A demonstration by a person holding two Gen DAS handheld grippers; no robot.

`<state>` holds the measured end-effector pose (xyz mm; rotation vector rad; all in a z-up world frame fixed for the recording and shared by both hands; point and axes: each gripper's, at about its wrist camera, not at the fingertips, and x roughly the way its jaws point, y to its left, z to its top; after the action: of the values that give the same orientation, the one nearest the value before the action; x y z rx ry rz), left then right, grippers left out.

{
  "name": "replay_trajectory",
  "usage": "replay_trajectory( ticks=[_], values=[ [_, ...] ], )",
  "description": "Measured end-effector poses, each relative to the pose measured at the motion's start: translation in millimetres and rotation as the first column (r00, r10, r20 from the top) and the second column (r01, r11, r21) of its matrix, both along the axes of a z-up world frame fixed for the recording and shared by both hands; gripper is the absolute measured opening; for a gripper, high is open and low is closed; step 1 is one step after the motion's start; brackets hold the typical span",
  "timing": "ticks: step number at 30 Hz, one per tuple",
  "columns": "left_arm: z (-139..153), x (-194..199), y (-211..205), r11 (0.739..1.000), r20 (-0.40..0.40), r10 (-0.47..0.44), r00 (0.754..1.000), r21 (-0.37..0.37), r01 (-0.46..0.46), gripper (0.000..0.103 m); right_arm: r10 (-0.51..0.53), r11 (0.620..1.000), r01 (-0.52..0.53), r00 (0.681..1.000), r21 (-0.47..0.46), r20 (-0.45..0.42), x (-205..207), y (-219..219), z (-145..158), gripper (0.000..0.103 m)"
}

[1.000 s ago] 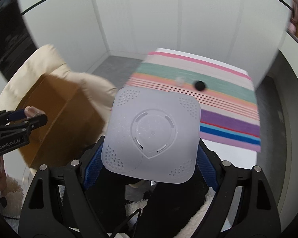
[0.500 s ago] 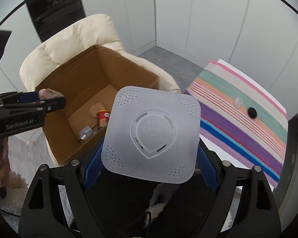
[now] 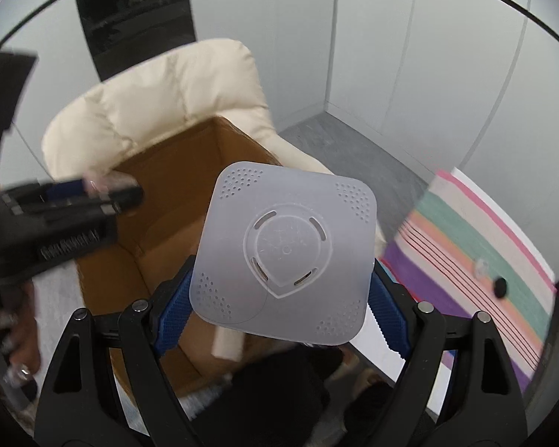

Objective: Organize objects
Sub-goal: 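Open both tools to drop the clear box and bottle into the box, then move both open tools back over the striped cloth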

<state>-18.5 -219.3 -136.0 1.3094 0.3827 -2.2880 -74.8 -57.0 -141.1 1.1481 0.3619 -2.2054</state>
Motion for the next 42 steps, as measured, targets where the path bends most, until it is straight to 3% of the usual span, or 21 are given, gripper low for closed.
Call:
replay_trajectory(
  ticks=[1,2,3,10,25,36,42],
  values=[
    [-1,1,-2,1.000,0.003,0.010,1.000,0.010,-0.010,0.084,0.008,1.000,-0.008,1.000,-0.012,0.012,-3,-4,-1,0.091],
    [-1,2,-4,1.000,0.003,0.019,1.000,0.018,-0.019,0.088,0.006,1.000,-0.005,1.000,-0.017,0.030,-6,-7,-2,0.102],
    [-1,3,-5,1.000,-0.002,0.022,1.000,0.022,-0.022,0.091,0.000,1.000,0.000,0.999,-0.020,0.041,-8,-9,-4,0.103],
    [-7,2,2,1.000,0.021,0.002,1.000,0.015,-0.003,0.091,-0.014,0.999,0.017,0.996,-0.028,0.092,-13,-6,-19,0.103],
    [-4,11,13,0.999,0.043,-0.035,0.998,0.029,0.034,0.091,-0.053,0.999,0.054,0.992,0.000,0.116,-11,11,-28,0.103],
    [-1,35,48,0.993,0.058,-0.114,0.992,0.009,0.114,0.091,-0.095,0.995,0.093,0.988,0.023,0.124,6,37,-29,0.103],
    [13,44,76,0.980,0.008,-0.195,0.981,-0.039,0.195,0.091,-0.124,0.992,0.121,0.984,0.028,0.126,26,59,-30,0.103]
  ],
)
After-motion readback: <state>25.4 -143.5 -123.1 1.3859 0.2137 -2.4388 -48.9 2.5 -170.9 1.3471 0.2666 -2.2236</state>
